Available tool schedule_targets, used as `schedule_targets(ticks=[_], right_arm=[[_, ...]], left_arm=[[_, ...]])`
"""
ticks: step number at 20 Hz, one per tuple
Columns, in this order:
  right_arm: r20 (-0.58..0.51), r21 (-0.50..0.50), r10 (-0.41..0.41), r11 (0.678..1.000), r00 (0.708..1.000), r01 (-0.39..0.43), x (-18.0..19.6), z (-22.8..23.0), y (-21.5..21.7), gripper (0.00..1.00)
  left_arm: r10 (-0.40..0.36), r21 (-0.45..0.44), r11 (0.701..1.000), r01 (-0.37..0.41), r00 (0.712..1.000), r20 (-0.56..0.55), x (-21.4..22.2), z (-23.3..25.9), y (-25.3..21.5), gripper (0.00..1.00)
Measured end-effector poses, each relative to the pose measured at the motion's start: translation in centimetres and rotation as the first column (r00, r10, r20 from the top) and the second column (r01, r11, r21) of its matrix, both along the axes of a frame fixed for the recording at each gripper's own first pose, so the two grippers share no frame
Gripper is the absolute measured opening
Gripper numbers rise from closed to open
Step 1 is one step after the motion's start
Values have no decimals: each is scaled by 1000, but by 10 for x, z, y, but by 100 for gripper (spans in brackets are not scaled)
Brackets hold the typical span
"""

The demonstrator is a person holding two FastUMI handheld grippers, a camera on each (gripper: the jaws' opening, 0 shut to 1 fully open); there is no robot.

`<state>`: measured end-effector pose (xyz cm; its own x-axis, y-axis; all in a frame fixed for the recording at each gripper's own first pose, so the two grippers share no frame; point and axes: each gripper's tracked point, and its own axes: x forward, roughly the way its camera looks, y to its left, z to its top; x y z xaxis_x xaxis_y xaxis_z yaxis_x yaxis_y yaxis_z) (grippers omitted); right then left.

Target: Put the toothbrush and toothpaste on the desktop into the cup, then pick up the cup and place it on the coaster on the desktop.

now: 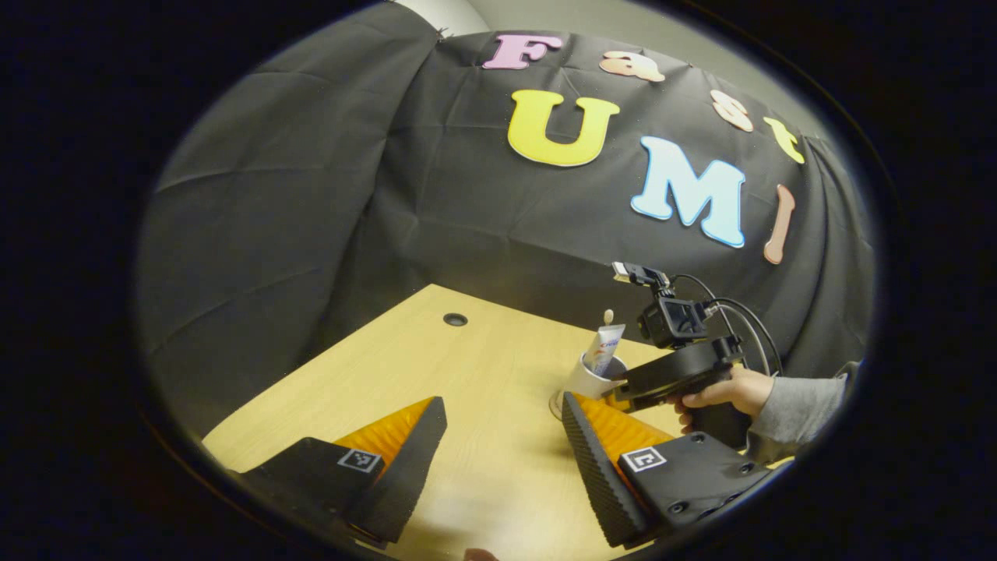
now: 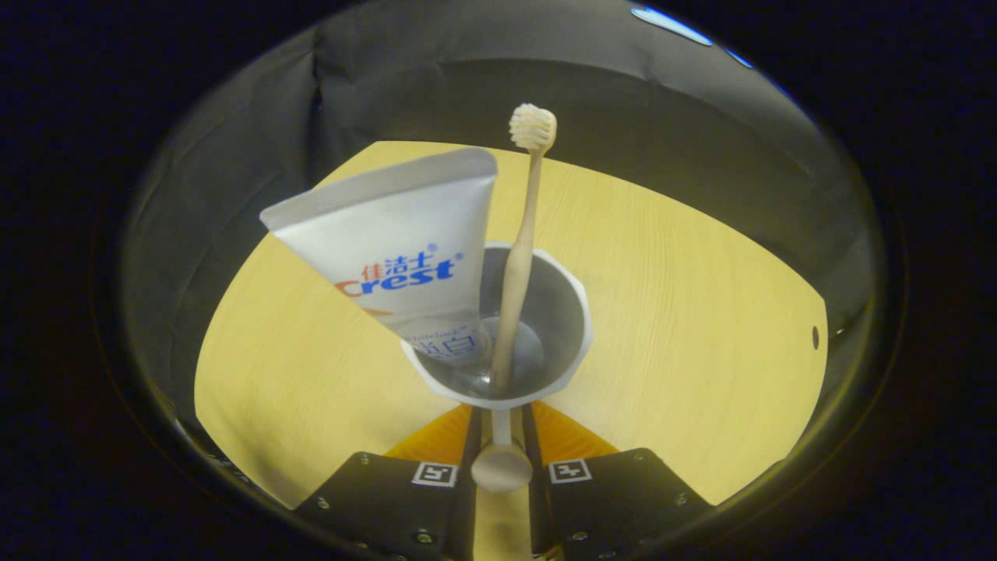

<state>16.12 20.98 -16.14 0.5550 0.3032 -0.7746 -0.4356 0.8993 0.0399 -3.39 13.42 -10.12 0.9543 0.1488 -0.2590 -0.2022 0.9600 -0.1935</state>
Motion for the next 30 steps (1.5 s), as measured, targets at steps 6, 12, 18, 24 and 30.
schedule_targets(ticks=[6, 12, 18, 24, 30], right_arm=[[45, 17, -8, 1000, 999, 7, -9, 12, -8, 79], [100, 118, -35, 993, 994, 23, -37, 38, -27, 79], [278, 226, -142, 971, 950, 79, -78, 103, -67, 79], [419, 280, -279, 945, 864, 169, -115, 152, -120, 80], [571, 308, -358, 928, 738, 212, -143, 184, -153, 79]], left_arm=[[-15, 29, 999, 15, 1000, 2, 6, 5, 0, 99], [-86, 59, 995, 84, 996, 29, 25, 18, -19, 96], [-206, 76, 977, 202, 977, 57, 42, 32, -56, 95], [-277, 96, 959, 268, 954, 110, 56, 54, -93, 96], [-304, 123, 950, 287, 941, 148, 58, 72, -121, 95]])
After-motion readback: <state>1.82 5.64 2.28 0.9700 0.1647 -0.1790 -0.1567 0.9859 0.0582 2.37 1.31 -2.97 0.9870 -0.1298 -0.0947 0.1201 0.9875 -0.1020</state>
